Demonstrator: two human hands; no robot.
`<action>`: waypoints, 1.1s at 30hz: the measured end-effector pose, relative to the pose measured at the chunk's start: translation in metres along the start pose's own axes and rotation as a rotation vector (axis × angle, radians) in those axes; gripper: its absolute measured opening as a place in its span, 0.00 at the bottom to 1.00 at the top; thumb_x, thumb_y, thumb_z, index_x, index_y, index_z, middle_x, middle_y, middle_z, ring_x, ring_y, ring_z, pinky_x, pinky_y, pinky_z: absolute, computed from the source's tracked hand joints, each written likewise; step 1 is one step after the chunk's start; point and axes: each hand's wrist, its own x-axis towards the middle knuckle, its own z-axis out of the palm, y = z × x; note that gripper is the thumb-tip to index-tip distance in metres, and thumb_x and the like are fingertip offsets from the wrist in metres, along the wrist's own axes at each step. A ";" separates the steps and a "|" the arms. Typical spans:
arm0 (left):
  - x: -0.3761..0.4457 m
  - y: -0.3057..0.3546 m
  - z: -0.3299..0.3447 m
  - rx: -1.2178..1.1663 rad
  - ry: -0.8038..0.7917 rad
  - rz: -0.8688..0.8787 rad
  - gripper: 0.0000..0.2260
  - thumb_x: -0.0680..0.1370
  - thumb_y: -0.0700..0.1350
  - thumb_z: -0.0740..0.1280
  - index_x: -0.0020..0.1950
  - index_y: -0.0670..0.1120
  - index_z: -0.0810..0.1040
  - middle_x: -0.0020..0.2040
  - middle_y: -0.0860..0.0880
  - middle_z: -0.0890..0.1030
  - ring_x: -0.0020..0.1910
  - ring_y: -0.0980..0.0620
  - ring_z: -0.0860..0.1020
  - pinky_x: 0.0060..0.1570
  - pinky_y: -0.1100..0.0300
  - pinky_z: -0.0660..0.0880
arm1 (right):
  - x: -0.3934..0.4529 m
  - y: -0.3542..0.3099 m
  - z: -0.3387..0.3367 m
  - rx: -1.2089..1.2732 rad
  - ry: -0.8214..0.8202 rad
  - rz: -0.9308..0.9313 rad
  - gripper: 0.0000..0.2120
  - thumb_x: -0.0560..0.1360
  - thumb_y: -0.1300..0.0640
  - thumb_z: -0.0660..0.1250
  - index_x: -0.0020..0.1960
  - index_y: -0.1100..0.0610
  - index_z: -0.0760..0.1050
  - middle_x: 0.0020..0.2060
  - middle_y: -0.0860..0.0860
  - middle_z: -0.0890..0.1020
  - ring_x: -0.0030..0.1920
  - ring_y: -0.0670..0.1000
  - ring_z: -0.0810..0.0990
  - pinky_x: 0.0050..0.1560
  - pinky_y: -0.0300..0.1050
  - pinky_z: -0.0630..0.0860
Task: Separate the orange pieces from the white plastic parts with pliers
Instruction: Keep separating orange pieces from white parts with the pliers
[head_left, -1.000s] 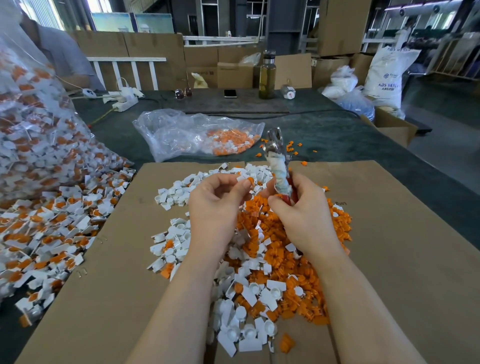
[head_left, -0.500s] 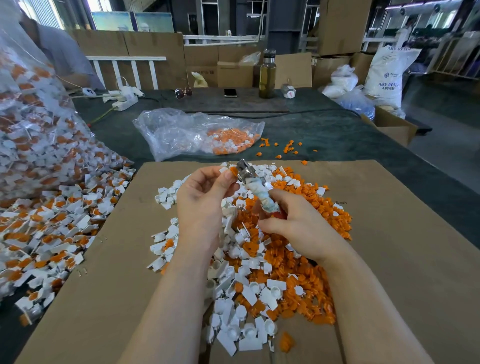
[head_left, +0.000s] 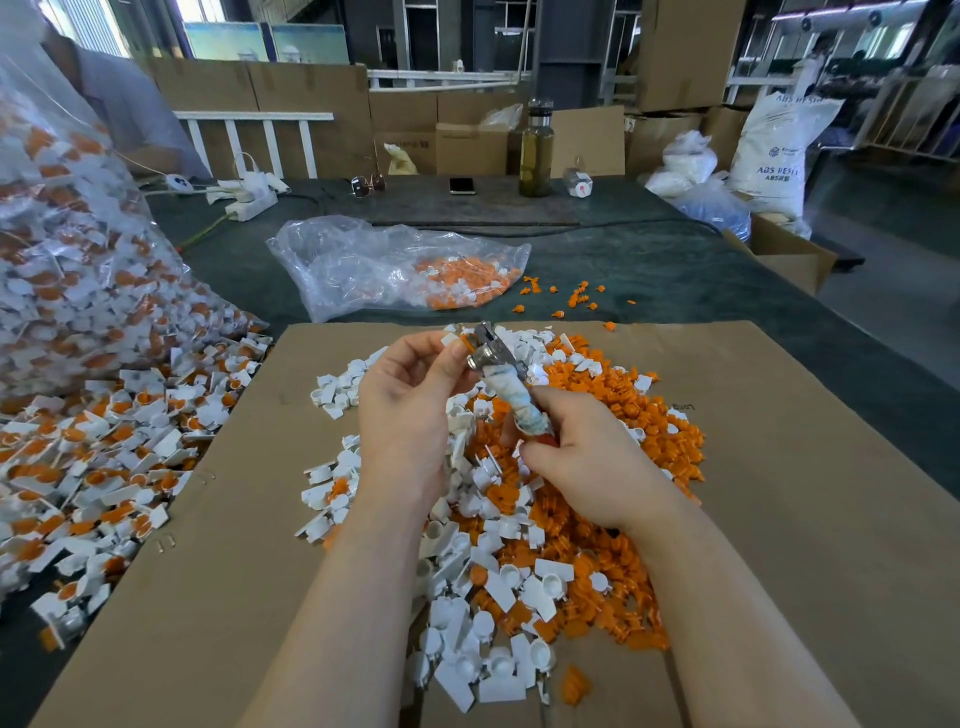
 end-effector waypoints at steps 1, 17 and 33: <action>0.000 0.000 0.000 -0.001 0.000 0.000 0.05 0.77 0.34 0.69 0.44 0.42 0.80 0.34 0.53 0.83 0.32 0.58 0.79 0.37 0.66 0.77 | 0.000 0.000 0.000 -0.015 0.005 -0.005 0.08 0.74 0.63 0.64 0.44 0.50 0.75 0.32 0.44 0.74 0.30 0.43 0.72 0.32 0.45 0.68; 0.018 0.022 -0.052 -0.442 0.520 -0.377 0.08 0.77 0.40 0.70 0.54 0.41 0.80 0.43 0.46 0.87 0.42 0.55 0.86 0.41 0.65 0.81 | 0.003 0.012 0.003 -0.174 0.247 0.047 0.02 0.74 0.56 0.66 0.46 0.53 0.74 0.33 0.47 0.77 0.32 0.48 0.75 0.30 0.47 0.70; 0.028 0.026 -0.083 -0.966 0.832 -0.213 0.12 0.84 0.38 0.58 0.64 0.39 0.76 0.50 0.44 0.84 0.39 0.54 0.84 0.42 0.62 0.82 | 0.007 0.024 -0.004 -0.325 0.334 0.257 0.13 0.76 0.51 0.66 0.34 0.48 0.67 0.29 0.45 0.74 0.28 0.45 0.72 0.27 0.38 0.62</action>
